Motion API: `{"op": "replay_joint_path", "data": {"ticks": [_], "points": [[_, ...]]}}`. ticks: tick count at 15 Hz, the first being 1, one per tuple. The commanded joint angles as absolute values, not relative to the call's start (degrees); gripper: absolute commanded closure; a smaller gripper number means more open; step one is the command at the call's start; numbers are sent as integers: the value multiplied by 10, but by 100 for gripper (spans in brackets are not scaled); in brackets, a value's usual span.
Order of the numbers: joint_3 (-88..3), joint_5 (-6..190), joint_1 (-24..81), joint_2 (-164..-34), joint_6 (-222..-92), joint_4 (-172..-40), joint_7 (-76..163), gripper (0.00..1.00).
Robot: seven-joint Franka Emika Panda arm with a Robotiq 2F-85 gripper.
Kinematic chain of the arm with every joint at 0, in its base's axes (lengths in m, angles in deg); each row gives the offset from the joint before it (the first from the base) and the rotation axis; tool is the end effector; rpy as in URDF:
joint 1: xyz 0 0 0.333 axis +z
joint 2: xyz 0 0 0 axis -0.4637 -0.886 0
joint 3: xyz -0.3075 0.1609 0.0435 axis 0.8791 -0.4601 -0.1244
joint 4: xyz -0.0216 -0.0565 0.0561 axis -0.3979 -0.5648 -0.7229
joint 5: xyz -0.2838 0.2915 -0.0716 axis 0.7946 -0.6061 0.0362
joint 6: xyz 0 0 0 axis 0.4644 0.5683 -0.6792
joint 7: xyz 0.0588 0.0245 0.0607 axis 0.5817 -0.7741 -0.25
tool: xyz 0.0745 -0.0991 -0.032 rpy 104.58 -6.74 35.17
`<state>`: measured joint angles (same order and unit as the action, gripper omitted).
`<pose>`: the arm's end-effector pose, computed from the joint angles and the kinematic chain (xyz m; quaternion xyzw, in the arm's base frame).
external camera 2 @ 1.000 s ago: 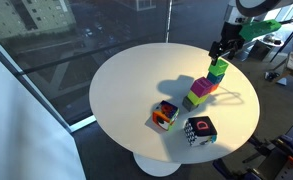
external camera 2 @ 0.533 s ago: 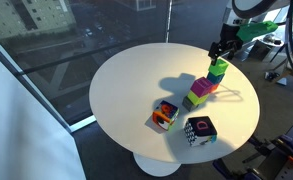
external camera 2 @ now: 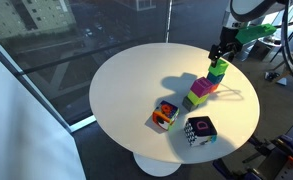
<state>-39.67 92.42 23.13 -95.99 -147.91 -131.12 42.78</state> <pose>0.5823 -0.1212 0.3172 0.9909 -0.1196 -0.0514 0.0334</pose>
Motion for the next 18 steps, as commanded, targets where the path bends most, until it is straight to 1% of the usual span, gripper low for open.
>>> {"op": "replay_joint_path", "data": {"ticks": [1, 3, 4, 5, 6, 8, 10, 12, 18], "points": [[-396, 935, 229, -969, -1460, -1293, 440, 0], [-396, 935, 229, -970, -1462, -1295, 439, 0], [-396, 935, 230, -969, -1463, -1297, 439, 25], [-396, 935, 230, -969, -1463, -1297, 438, 27], [-397, 934, 230, -967, -1463, -1298, 437, 33], [-398, 933, 230, -964, -1461, -1298, 436, 53], [-398, 930, 230, -959, -1457, -1297, 432, 66], [-400, 926, 229, -951, -1450, -1298, 426, 69], [-406, 925, 230, -912, -1433, -1315, 405, 69]]}}
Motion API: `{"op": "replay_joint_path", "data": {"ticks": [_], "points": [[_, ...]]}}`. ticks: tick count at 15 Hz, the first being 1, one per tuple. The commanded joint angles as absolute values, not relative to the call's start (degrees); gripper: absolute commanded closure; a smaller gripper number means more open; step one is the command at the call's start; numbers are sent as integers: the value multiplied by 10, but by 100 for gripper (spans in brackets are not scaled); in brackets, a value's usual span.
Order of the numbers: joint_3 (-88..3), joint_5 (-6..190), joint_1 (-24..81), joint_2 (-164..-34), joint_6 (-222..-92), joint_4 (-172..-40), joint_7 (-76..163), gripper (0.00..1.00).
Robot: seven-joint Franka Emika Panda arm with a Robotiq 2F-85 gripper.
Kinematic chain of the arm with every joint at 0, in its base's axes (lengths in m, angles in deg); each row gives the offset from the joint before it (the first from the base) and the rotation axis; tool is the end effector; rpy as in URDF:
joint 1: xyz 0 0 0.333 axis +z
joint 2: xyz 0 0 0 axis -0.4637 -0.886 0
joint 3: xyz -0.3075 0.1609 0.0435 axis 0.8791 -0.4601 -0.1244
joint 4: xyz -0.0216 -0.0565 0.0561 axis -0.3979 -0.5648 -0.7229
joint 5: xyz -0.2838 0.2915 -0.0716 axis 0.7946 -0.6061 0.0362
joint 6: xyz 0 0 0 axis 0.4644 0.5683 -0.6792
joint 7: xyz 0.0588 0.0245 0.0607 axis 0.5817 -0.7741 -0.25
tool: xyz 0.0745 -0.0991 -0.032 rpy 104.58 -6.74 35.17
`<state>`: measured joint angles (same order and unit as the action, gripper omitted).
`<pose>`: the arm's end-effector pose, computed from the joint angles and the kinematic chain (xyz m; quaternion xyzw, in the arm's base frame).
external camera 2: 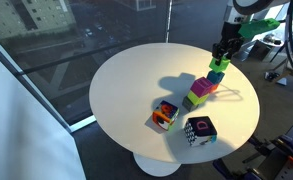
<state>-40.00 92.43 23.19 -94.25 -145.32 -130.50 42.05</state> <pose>0.5807 -0.1171 0.3364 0.9919 -0.1112 -0.0535 0.0315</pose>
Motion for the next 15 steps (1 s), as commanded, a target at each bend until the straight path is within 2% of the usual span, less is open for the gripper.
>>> {"op": "replay_joint_path", "data": {"ticks": [1, 15], "points": [[-408, 925, 231, -905, -1430, -1318, 401, 69], [-446, 932, 261, -824, -1427, -1370, 395, 69]]}}
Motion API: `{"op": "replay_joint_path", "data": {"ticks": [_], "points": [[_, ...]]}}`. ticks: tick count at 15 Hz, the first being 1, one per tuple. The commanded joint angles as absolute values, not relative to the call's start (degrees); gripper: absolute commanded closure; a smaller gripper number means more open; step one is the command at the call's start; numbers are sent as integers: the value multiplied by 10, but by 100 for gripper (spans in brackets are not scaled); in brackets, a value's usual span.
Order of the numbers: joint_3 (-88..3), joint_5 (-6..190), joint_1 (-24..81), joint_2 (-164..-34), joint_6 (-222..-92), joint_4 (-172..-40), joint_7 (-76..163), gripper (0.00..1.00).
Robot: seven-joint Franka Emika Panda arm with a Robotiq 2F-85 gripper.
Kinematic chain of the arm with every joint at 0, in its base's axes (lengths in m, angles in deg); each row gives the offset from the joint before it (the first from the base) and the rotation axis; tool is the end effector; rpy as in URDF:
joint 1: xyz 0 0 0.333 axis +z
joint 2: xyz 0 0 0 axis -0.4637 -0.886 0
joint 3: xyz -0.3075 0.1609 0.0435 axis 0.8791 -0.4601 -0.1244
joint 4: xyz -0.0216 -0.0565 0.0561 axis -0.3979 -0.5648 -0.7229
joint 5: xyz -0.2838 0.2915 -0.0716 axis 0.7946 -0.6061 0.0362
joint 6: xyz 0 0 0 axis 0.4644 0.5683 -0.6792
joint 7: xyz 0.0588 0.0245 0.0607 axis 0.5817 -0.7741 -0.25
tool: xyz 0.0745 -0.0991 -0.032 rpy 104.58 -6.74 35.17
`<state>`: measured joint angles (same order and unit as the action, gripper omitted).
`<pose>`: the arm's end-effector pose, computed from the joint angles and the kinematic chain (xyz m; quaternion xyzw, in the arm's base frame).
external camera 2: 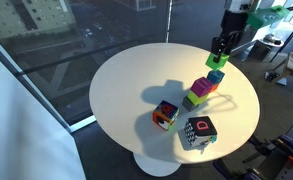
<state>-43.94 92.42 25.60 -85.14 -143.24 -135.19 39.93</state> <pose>0.5553 -0.0508 0.3873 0.9984 -0.0397 -0.0322 0.0241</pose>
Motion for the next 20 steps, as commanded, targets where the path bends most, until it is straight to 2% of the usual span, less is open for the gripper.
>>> {"op": "replay_joint_path", "data": {"ticks": [1, 20], "points": [[-449, 934, 263, -820, -1426, -1372, 397, 69], [-499, 979, 304, -796, -1418, -1412, 450, 69]]}}
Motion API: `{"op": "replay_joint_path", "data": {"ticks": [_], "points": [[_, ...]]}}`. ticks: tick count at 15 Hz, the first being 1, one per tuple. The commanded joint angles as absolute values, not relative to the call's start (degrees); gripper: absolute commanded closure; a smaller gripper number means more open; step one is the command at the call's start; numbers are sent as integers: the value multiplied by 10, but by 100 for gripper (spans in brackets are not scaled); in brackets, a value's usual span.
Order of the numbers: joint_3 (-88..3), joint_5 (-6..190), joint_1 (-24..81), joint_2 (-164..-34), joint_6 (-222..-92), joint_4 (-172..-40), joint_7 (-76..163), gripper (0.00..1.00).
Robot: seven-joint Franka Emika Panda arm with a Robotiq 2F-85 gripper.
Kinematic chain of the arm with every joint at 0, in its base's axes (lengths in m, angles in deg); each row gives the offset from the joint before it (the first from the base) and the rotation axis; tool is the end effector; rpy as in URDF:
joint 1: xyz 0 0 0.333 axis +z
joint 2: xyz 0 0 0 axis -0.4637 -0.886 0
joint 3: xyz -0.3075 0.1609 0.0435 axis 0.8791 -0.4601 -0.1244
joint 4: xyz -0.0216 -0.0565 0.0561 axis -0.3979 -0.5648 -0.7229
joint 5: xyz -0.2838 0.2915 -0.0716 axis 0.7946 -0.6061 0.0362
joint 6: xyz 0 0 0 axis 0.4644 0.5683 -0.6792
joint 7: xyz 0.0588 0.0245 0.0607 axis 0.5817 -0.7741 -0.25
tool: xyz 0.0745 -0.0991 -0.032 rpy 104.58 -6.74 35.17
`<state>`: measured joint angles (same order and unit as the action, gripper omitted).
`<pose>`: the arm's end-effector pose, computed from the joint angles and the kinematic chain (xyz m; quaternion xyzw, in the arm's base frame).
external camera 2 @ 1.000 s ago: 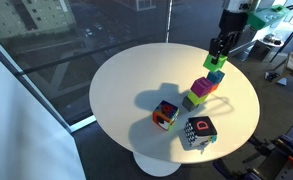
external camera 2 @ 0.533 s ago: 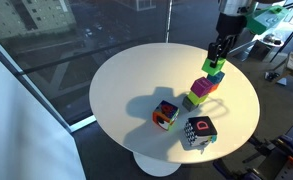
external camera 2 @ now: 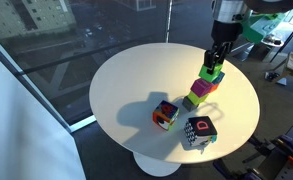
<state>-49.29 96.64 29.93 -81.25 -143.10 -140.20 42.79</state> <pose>0.5269 0.0359 0.3842 0.9968 0.0399 -0.0378 0.0587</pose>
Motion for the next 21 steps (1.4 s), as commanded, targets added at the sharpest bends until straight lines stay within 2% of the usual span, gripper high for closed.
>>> {"op": "replay_joint_path", "data": {"ticks": [1, 21], "points": [[-501, 977, 305, -797, -1417, -1413, 452, 69], [-504, 979, 309, -814, -1427, -1414, 496, 69]]}}
